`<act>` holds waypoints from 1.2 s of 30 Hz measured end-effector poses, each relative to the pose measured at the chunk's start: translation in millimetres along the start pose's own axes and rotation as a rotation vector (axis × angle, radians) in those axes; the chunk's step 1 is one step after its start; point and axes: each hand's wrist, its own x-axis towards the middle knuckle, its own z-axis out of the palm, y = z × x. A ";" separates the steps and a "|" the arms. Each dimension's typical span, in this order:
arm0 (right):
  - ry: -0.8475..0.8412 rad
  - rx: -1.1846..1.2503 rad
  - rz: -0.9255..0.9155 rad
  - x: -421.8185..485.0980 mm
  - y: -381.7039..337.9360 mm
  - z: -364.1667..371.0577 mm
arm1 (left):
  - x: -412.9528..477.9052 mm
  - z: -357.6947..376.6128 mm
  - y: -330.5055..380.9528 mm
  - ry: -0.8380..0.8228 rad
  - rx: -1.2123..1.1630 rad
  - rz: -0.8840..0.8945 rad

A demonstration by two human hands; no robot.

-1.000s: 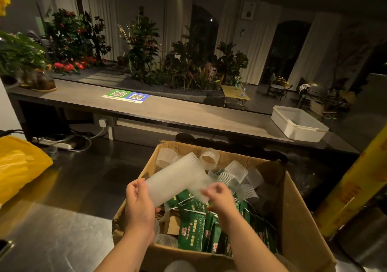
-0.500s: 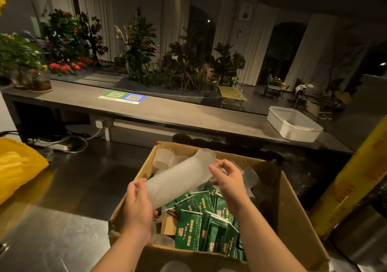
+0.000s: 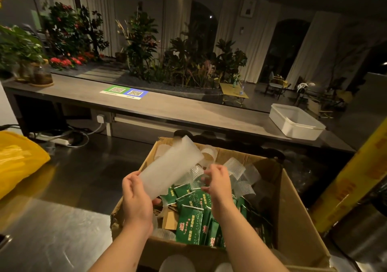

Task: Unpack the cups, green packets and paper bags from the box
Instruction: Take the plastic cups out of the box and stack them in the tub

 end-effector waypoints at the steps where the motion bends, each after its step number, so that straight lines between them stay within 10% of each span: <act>1: -0.030 -0.175 0.030 -2.1 4.9 6.1 | -0.6 0.2 0.1 0.026 -0.019 0.009; 7: -0.670 -0.963 0.023 -13.2 51.8 60.4 | -4.0 0.5 2.0 0.104 -0.058 0.051; 15: -0.566 -1.329 0.002 7.4 72.1 90.0 | -6.7 0.3 3.4 0.094 0.000 0.063; 28: -0.002 -0.223 0.187 25.2 35.1 -39.7 | -2.9 -0.6 5.2 0.037 0.003 -0.007; 32: -0.062 0.313 0.240 19.9 14.3 -79.1 | -2.8 2.7 5.9 -0.104 0.023 -0.092; 36: -0.196 0.147 0.171 17.4 1.3 -82.2 | -6.4 4.5 6.2 -0.198 0.085 -0.098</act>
